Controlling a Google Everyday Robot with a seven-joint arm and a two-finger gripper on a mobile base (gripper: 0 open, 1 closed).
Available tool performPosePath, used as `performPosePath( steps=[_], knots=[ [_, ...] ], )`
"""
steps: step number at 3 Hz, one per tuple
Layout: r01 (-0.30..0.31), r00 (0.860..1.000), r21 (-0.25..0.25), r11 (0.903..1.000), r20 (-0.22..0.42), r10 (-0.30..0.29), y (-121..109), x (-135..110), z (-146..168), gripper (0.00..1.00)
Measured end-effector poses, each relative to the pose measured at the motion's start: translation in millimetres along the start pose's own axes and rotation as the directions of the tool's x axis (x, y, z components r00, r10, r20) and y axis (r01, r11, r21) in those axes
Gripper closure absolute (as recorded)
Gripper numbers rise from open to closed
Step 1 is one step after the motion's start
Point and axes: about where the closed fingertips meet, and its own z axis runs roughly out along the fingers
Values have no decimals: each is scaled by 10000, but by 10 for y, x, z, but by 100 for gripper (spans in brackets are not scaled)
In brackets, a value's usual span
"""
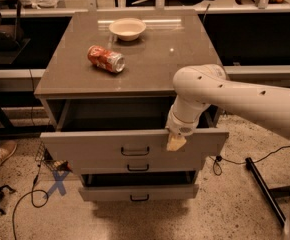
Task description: Open top drawer
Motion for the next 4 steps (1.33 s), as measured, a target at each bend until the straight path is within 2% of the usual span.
performPosePath(
  steps=[1,2,3,4],
  knots=[
    [-55,10000,24,10000,-21,55,20,16,-17,95],
    [-580,9980,263,9980,-218,586,211,176,-170,100],
    [-581,9980,264,9980,-218,587,211,176,-169,100],
    [-572,9981,231,9981,-229,578,221,176,-155,74]
  ],
)
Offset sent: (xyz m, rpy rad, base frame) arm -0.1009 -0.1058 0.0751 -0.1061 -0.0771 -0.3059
